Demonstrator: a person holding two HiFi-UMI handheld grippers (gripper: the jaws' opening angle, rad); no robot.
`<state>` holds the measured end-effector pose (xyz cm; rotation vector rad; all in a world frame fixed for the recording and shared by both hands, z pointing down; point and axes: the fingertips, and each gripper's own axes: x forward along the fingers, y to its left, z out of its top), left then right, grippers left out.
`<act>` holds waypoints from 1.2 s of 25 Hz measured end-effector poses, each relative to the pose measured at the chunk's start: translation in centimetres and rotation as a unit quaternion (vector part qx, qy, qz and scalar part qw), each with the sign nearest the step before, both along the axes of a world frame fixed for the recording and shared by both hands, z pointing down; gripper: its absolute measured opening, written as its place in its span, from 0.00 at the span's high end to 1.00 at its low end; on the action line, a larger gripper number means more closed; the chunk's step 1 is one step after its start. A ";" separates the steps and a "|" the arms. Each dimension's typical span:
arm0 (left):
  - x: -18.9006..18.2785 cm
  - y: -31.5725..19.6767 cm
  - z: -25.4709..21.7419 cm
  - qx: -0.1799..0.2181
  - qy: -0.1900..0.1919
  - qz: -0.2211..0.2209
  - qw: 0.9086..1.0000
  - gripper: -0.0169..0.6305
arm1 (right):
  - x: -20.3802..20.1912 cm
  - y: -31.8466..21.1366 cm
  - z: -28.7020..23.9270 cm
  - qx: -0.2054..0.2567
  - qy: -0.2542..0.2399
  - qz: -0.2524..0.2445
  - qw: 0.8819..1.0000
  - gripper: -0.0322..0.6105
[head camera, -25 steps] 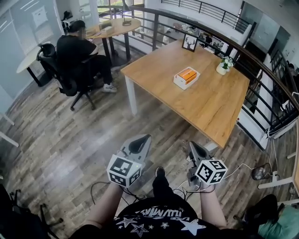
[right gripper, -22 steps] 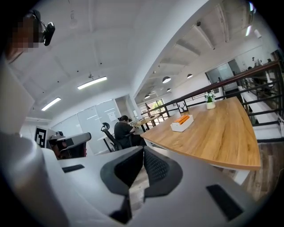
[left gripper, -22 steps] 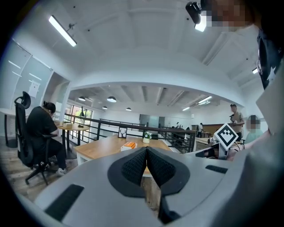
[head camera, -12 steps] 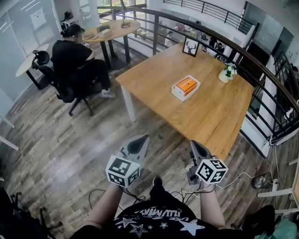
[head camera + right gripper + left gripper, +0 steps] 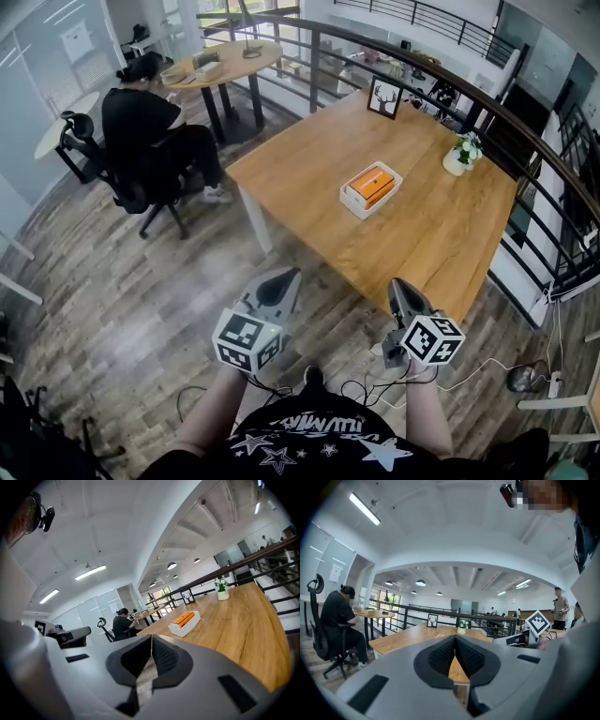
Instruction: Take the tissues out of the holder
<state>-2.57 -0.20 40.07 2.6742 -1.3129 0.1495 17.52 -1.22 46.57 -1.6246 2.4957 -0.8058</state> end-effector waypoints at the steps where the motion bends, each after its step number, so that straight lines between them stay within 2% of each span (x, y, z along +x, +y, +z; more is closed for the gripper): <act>1: 0.3 -0.6 0.0 0.001 0.000 -0.002 1.000 0.95 | 0.3 -0.7 0.1 0.000 -0.002 -0.001 1.000 0.92; 10: 1.6 -5.1 0.1 0.006 -0.004 -0.016 1.000 0.95 | 1.6 -5.4 0.4 0.007 -0.009 -0.012 1.000 0.92; 20: 1.0 -8.1 0.3 0.004 0.000 -0.014 1.000 0.95 | 0.7 -8.2 0.9 -0.001 -0.010 -0.011 1.000 0.92; 30: 0.3 -15.7 1.0 0.003 0.002 0.031 1.000 0.95 | -0.2 -13.8 1.4 -0.008 -0.004 0.031 0.999 0.92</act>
